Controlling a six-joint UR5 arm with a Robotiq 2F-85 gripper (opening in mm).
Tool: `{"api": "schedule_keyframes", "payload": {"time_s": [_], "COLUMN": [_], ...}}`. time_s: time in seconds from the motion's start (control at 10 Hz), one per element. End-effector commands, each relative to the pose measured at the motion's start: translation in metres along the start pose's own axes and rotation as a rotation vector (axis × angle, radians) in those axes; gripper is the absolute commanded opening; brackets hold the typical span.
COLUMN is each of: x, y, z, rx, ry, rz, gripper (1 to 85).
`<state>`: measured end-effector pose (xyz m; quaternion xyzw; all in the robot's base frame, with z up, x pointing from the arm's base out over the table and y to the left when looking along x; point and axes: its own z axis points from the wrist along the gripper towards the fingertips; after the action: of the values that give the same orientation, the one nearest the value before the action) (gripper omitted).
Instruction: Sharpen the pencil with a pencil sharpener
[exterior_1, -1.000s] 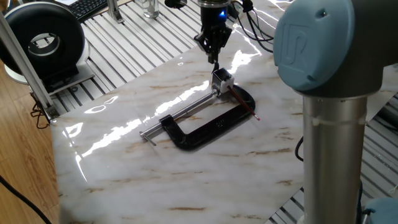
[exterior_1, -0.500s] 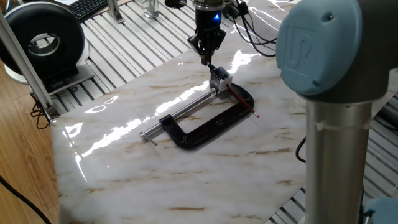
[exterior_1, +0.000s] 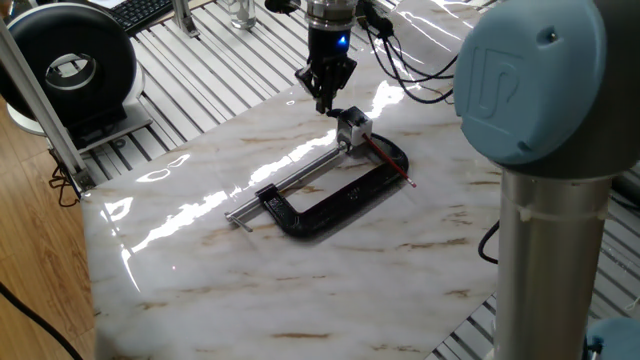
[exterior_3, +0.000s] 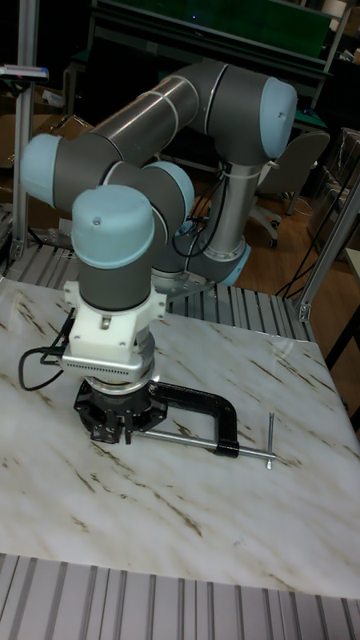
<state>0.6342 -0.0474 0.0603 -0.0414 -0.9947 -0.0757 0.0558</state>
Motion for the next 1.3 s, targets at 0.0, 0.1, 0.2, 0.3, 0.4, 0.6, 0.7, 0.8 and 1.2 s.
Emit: {"api": "schedule_keyframes", "payload": {"time_s": [0.0,0.1,0.2,0.3,0.4,0.6,0.7,0.8,1.2], "x": [-0.005,-0.006,-0.007,-0.007,-0.008,-0.007,-0.005,-0.004,-0.004], "y": [0.010,0.011,0.010,0.012,0.015,0.015,0.003,-0.006,-0.016], "z": [0.010,0.013,0.017,0.022,0.027,0.033,0.034,0.035,0.038], "rx": [0.008,0.011,0.023,0.029,0.037,0.029,0.030,0.032,0.069], "ry": [-0.043,-0.053,-0.066,-0.082,-0.097,-0.111,-0.107,-0.110,-0.124], "rz": [0.003,0.000,-0.002,-0.001,0.003,0.002,-0.007,-0.018,-0.041], "gripper": [1.0,1.0,1.0,1.0,1.0,1.0,1.0,1.0,1.0]}}
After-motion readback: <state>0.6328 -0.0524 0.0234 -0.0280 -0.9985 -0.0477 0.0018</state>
